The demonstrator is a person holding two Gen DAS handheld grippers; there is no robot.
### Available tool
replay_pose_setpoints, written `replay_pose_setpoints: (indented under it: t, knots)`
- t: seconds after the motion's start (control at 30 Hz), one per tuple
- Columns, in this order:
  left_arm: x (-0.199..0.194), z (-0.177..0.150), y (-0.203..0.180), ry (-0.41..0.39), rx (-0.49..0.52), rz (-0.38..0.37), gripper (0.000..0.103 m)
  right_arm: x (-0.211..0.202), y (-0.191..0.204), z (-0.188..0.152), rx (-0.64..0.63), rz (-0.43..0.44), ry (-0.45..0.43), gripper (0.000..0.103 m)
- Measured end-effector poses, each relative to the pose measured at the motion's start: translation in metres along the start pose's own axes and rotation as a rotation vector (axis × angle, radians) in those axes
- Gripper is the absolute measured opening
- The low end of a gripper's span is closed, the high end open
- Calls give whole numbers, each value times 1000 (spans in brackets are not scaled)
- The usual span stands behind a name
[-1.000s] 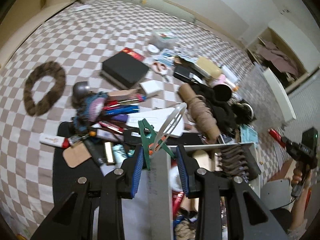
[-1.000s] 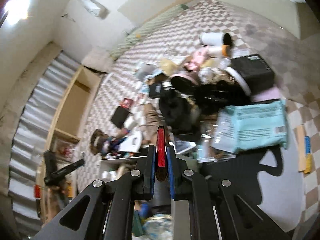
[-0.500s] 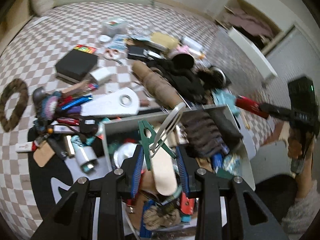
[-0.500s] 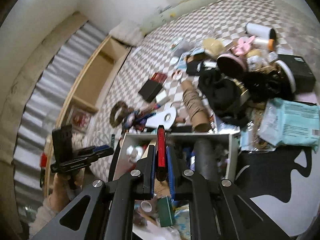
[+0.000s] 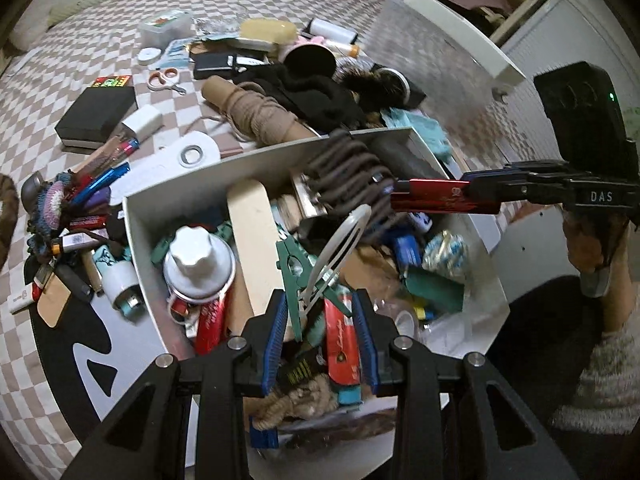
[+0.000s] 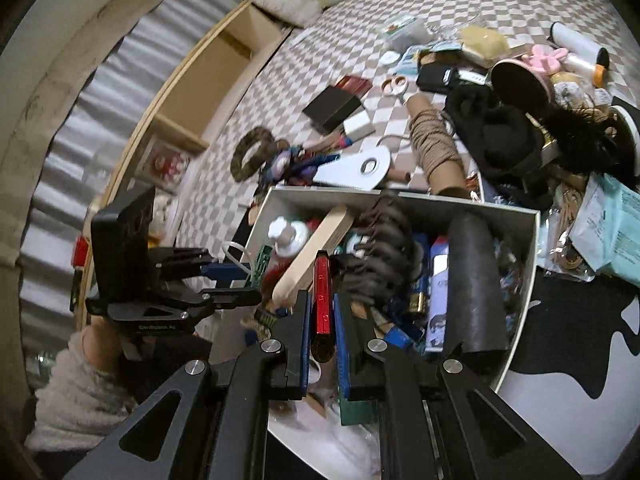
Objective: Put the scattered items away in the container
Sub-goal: 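Lift the red lipstick with the right tool while the left tool carries the clothespin over the white box, then lower the lipstick into the white box and open the right gripper while the left releases the clothespin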
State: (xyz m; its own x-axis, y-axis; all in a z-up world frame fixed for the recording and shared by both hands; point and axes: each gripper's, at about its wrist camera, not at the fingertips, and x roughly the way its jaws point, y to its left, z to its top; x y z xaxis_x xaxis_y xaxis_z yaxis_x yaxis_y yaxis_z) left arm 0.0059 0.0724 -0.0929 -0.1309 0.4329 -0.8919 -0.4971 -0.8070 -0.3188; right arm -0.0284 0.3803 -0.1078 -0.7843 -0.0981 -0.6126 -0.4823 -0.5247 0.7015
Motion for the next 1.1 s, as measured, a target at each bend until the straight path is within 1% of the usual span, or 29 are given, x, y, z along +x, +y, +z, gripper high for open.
replay_pose_setpoints:
  t: [0.43,0.53,0.63,0.8,0.93,1.03,1.1]
  knots:
    - [13,-15,-16,72,70,-8,33,8,5,-15,-53,-42,64,12]
    - [16,-14,-24,79,102,4,33,9,9,-16,-69,-49,69,12]
    - [15,-11,-31,72,116,-9,33,9,12,-15,-82,-50,68,12]
    - [17,-11,-39,80,139,-17,33,4,10,-14,-72,-53,47,12]
    - [20,-13,-39,93,148,-7,33,0,8,-13,-60,-56,29,12]
    - [22,-14,-38,99,148,0,33,-7,-1,-8,2,-35,-16,12]
    - [23,-14,-38,100,147,3,33,-10,-4,-5,26,-45,-43,12]
